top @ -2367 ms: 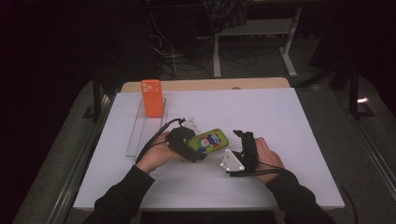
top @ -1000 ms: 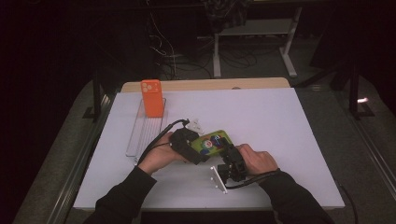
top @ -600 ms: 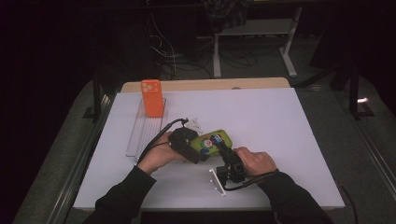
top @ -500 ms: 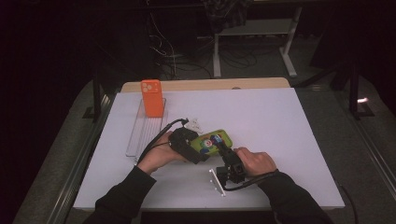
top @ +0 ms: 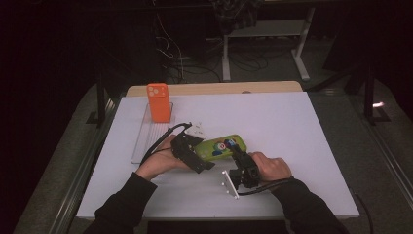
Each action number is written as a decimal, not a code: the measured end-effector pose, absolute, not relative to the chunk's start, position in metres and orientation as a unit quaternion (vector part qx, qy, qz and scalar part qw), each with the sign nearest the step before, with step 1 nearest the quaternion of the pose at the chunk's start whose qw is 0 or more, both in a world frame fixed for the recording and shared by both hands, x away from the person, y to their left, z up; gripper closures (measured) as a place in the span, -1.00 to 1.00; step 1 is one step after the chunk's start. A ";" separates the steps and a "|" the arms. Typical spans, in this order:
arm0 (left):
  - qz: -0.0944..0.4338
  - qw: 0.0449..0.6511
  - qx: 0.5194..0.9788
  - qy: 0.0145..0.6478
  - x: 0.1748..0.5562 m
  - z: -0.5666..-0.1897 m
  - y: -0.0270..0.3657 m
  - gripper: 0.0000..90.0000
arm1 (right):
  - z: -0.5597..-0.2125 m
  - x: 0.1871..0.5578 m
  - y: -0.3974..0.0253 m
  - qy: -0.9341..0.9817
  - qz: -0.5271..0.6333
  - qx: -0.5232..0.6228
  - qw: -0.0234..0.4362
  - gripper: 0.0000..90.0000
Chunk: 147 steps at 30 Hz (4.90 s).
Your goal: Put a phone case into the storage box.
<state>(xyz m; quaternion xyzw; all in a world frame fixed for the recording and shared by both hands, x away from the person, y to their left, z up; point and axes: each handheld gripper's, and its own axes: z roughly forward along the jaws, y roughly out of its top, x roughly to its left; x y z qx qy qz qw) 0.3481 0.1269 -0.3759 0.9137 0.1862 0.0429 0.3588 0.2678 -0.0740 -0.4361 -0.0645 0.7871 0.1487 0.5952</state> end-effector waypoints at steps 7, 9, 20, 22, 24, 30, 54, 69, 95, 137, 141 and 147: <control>0.040 0.364 0.910 0.196 0.349 -0.377 0.131 -1.00 | -0.427 0.276 -0.084 0.813 0.198 0.003 0.548 0.68; 0.043 0.359 0.912 0.194 0.350 -0.377 0.132 -1.00 | -0.426 0.277 -0.087 0.816 0.213 0.030 0.537 0.68; 0.048 0.371 0.903 0.210 0.357 -0.379 0.132 -1.00 | -0.420 0.287 -0.102 0.834 0.304 0.149 0.435 0.68; 0.049 0.371 0.903 0.213 0.359 -0.380 0.133 -1.00 | -0.419 0.290 -0.105 0.833 0.317 0.170 0.420 0.68; 0.048 0.365 0.905 0.215 0.360 -0.380 0.134 -1.00 | -0.418 0.292 -0.107 0.832 0.337 0.195 0.395 0.68; 0.053 0.373 0.898 0.225 0.361 -0.379 0.135 -1.00 | -0.414 0.300 -0.116 0.823 0.386 0.258 0.328 0.68; 0.052 0.409 0.869 0.275 0.367 -0.372 0.140 -1.00 | -0.409 0.319 -0.139 0.760 0.498 0.401 0.118 0.69; 0.046 0.470 0.840 0.268 0.382 -0.354 0.110 -1.00 | -0.408 0.318 -0.135 0.757 0.511 0.388 0.121 0.68; 0.035 0.519 0.807 0.279 0.393 -0.356 0.092 -0.83 | -0.412 0.314 -0.117 0.773 0.503 0.370 0.114 0.68; 0.110 0.503 0.798 0.313 0.421 -0.284 0.170 -0.64 | -0.422 0.305 -0.150 0.809 0.431 0.374 0.139 -0.89; 0.126 0.502 0.788 0.333 0.426 -0.277 0.188 -0.64 | -0.424 0.301 -0.157 0.812 0.428 0.376 0.130 -1.00; 0.154 0.495 0.779 0.354 0.432 -0.269 0.212 -0.64 | -0.428 0.293 -0.169 0.812 0.424 0.378 0.133 -1.00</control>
